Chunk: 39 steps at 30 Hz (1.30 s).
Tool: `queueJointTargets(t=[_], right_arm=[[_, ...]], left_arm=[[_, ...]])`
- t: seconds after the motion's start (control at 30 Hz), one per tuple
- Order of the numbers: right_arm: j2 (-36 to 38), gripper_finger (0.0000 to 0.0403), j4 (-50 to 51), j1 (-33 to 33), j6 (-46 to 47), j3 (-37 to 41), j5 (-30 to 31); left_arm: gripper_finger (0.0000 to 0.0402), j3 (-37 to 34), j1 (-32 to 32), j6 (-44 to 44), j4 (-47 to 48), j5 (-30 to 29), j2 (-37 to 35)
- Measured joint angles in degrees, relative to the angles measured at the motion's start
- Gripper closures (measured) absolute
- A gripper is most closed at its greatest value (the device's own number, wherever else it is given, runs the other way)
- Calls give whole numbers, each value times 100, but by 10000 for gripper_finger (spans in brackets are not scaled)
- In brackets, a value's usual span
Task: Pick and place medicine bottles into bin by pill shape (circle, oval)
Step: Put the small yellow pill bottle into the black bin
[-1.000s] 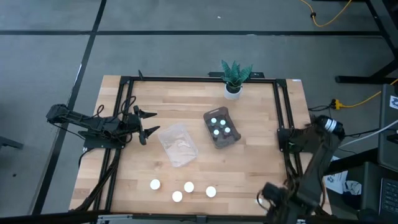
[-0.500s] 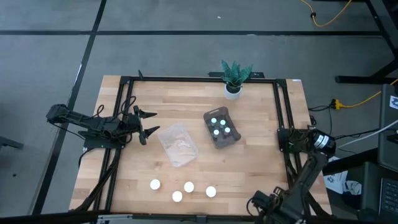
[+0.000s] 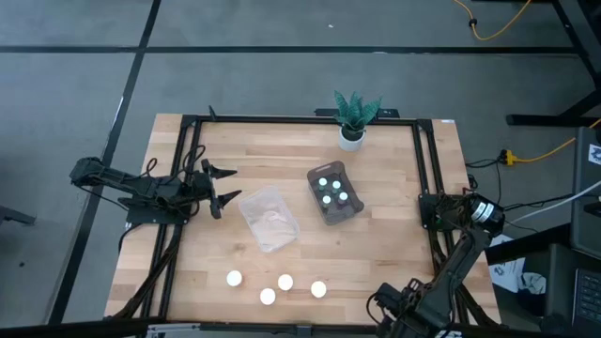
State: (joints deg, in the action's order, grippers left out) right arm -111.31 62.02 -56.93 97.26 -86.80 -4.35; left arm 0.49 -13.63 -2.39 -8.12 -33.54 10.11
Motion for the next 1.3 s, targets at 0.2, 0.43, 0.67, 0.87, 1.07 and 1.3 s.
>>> queueJointTargets(t=[0.2,0.43,0.67,0.87,1.07,1.3], right_arm=[[0,128,64,211,0,0,19],[-184,128,113,283,-11,7,-368],[-197,128,171,291,2,9,-88],[-330,128,281,330,-3,9,-61],[-378,140,277,361,-3,7,-132],[-378,191,260,370,-5,7,-385]], left_arm=[[97,0,0,2,0,-1,-1],[97,0,-1,1,0,-1,0],[97,0,-2,-2,-2,0,0],[97,1,-1,-7,-2,0,0],[97,0,0,-17,-2,0,0],[97,2,-2,-20,-2,0,0]])
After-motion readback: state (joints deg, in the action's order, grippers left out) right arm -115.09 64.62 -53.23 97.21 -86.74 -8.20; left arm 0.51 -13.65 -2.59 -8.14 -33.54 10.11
